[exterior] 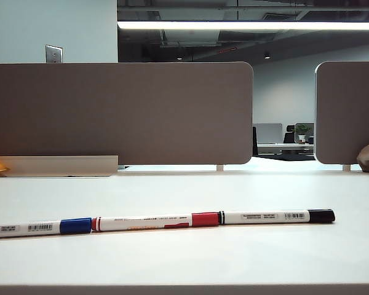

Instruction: Pick up the markers one by one and line them up horizontally in a straight line on the table.

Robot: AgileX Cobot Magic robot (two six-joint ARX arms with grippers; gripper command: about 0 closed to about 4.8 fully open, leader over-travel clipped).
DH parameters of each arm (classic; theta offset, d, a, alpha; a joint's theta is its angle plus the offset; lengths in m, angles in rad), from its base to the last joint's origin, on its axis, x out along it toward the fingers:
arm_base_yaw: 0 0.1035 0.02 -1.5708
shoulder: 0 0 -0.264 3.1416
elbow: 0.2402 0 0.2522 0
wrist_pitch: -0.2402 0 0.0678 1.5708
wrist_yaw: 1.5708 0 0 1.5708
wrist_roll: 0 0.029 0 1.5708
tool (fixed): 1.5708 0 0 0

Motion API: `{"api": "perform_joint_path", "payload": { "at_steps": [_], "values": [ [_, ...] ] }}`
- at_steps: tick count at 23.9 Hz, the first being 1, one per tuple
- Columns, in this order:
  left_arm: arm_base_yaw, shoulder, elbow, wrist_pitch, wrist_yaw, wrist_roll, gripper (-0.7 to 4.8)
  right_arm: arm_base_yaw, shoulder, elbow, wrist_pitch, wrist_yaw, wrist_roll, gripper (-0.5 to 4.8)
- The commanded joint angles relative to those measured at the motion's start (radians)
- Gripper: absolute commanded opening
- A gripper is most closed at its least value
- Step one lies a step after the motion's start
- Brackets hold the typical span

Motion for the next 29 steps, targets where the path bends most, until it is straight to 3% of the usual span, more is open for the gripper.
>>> {"api": "perform_joint_path", "payload": {
  "at_steps": [1,20,24,29],
  "values": [
    [0.002,0.001,0.002,-0.027,0.004,-0.003,0.04,-0.002,0.000,-0.007,-0.024,0.003,0.005,0.00],
    [0.002,-0.013,0.002,-0.067,0.004,-0.003,0.03,-0.011,0.000,-0.007,-0.073,0.003,0.005,0.00],
    [0.003,-0.046,0.002,-0.067,0.004,-0.003,0.04,-0.093,0.000,-0.007,-0.072,0.000,0.005,0.00],
    [0.054,-0.111,0.002,-0.066,0.005,-0.003,0.03,-0.297,0.000,-0.007,-0.073,0.001,0.005,0.00]
  ]
}}
